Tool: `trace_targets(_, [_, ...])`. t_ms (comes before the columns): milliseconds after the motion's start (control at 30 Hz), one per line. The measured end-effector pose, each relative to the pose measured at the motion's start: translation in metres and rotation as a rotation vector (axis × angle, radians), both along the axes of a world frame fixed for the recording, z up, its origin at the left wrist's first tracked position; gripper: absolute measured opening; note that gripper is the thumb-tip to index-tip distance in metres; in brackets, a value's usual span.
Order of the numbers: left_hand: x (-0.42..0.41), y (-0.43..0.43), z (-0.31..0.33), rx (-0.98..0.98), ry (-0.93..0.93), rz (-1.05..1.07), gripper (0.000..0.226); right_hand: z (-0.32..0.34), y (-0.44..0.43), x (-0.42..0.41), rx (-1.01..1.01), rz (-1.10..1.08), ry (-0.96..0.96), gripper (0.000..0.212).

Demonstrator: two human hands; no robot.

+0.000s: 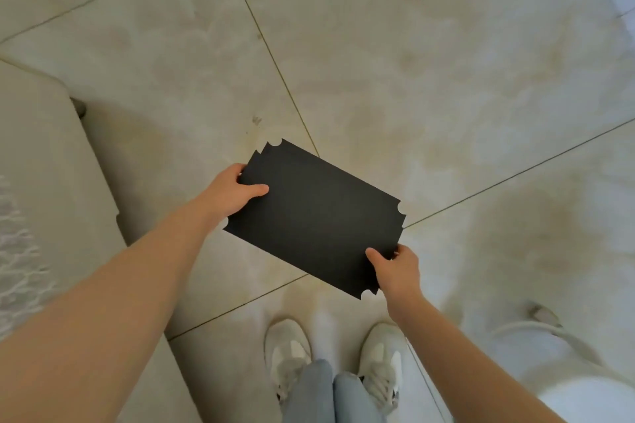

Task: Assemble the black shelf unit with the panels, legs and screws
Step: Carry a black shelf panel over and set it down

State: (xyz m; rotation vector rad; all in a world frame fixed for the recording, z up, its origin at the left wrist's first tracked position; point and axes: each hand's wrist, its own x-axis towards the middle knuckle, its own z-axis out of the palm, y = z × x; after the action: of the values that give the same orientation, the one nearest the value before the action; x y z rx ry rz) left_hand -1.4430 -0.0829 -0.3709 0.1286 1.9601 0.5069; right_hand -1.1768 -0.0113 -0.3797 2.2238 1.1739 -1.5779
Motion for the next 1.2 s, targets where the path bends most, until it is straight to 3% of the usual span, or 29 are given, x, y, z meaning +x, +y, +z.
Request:
trace_targets(433, [-0.005,-0.020,-0.079,0.014,0.023,-0.091,0.049,-0.075,-0.036,0.000,-0.045,-0.032,-0.039,0.041])
trace_targets(700, [-0.009,-0.025,-0.099,0.045,0.060,-0.123,0.044,-0.092,-0.047,-0.010,-0.005,-0.055,-0.027,0.048])
trace_targets(1200, [0.003,-0.025,-0.120,-0.043,0.280,-0.329,0.060,-0.101,-0.048,-0.008,-0.012,0.093,-0.060,0.056])
